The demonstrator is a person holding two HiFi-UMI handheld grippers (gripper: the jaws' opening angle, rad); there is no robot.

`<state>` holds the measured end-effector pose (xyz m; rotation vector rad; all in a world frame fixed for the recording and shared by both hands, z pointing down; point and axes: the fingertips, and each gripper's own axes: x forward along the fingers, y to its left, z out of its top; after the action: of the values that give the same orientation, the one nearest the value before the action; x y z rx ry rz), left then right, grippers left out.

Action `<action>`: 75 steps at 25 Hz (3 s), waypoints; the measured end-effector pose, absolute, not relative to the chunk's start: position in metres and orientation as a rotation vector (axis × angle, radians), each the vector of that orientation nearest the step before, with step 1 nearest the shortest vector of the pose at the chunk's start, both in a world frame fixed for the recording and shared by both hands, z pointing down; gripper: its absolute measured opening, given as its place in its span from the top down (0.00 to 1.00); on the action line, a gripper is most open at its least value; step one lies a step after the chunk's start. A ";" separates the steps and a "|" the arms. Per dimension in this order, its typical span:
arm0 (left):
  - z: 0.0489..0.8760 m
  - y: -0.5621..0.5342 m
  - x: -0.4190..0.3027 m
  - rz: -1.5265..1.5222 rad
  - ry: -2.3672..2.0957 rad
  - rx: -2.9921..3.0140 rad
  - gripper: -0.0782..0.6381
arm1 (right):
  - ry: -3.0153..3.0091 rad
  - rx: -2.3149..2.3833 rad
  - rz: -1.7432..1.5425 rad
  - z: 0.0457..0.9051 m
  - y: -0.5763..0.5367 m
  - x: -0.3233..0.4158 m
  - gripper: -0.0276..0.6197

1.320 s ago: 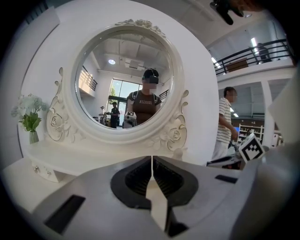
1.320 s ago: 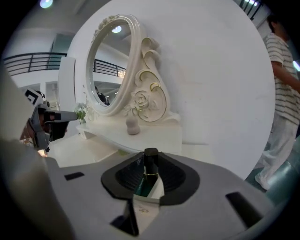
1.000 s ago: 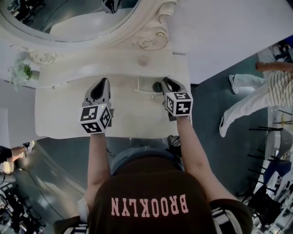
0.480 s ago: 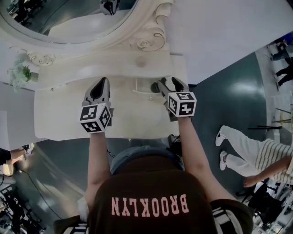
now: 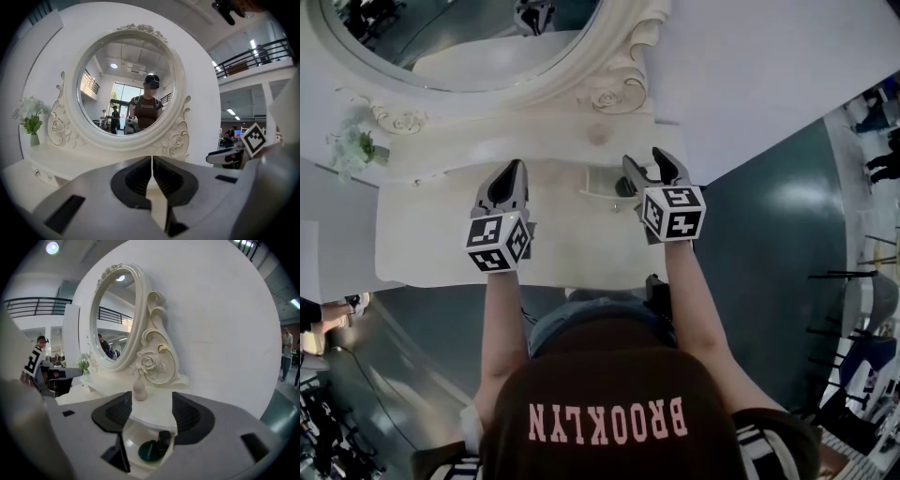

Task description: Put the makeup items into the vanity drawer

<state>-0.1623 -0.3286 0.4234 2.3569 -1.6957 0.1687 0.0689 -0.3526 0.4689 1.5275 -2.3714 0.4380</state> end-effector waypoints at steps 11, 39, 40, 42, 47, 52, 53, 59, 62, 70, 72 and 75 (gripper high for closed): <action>0.422 -0.325 -0.195 0.166 -1.798 2.275 0.88 | -2.453 1.318 0.321 0.459 -0.394 0.002 0.57; 0.432 -0.332 -0.183 0.185 -1.744 2.284 0.88 | -2.406 1.281 0.239 0.467 -0.388 0.010 0.78; 0.432 -0.331 -0.181 0.186 -1.736 2.290 0.88 | -2.413 1.290 0.239 0.464 -0.384 0.012 0.78; 0.433 -0.331 -0.178 0.189 -1.722 2.299 0.88 | -2.428 1.309 0.242 0.458 -0.377 0.016 0.78; 0.437 -0.329 -0.172 0.197 -1.691 2.314 0.88 | -2.437 1.326 0.312 0.463 -0.362 0.019 0.77; 0.443 -0.325 -0.172 0.201 -1.676 2.305 0.88 | -2.460 1.287 0.365 0.473 -0.342 0.010 0.77; 0.446 -0.324 -0.172 0.206 -1.671 2.301 0.88 | -2.463 1.274 0.371 0.475 -0.339 0.008 0.77; 0.464 -0.313 -0.170 0.237 -1.640 2.281 0.88 | -2.422 1.227 0.426 0.501 -0.322 0.002 0.77; 0.468 -0.311 -0.175 0.234 -1.644 2.264 0.88 | -2.361 1.232 0.470 0.519 -0.319 0.003 0.76; 0.479 -0.301 -0.181 0.222 -1.638 2.235 0.88 | -2.326 1.231 0.525 0.534 -0.309 0.003 0.70; 0.480 -0.298 -0.181 0.214 -1.632 2.233 0.88 | -2.322 1.244 0.510 0.531 -0.306 0.004 0.70; 0.478 -0.295 -0.181 0.195 -1.624 2.242 0.88 | -2.332 1.296 0.459 0.520 -0.301 0.009 0.74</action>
<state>-0.1805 -0.2951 0.4785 2.2421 -1.6240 0.1949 0.0090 -0.3012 0.5197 1.2964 -2.3318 0.4587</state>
